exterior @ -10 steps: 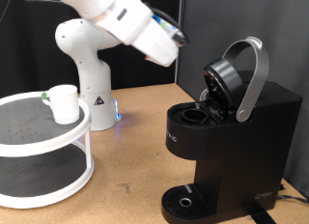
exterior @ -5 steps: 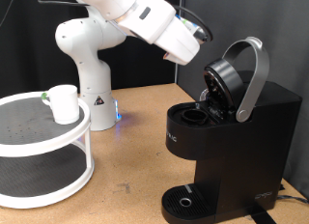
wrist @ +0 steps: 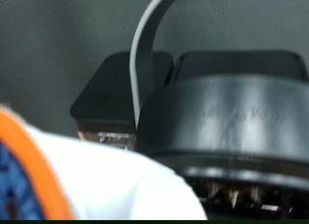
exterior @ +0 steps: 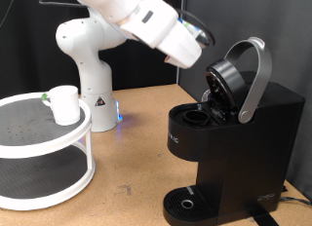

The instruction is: Make a cup of coffee with the keurig machine

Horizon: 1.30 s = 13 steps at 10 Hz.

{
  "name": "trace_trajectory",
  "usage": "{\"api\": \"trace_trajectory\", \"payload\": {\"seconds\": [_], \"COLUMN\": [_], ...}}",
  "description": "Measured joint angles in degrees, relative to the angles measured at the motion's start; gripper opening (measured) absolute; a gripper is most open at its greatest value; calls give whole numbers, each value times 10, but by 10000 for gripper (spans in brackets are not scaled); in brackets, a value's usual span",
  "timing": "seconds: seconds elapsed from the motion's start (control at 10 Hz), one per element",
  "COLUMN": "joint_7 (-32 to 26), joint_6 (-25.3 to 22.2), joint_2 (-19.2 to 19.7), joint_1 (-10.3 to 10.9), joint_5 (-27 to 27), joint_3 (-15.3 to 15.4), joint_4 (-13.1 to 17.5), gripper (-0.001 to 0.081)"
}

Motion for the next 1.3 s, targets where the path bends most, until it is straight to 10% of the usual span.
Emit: {"api": "trace_trajectory", "payload": {"seconds": [1.3], "joint_7": [-9], "joint_6": [59], "joint_2": [95], "joint_1": [0], "joint_5": [-15], "joint_3": [24], "joint_4": [-4], "gripper": [116]}}
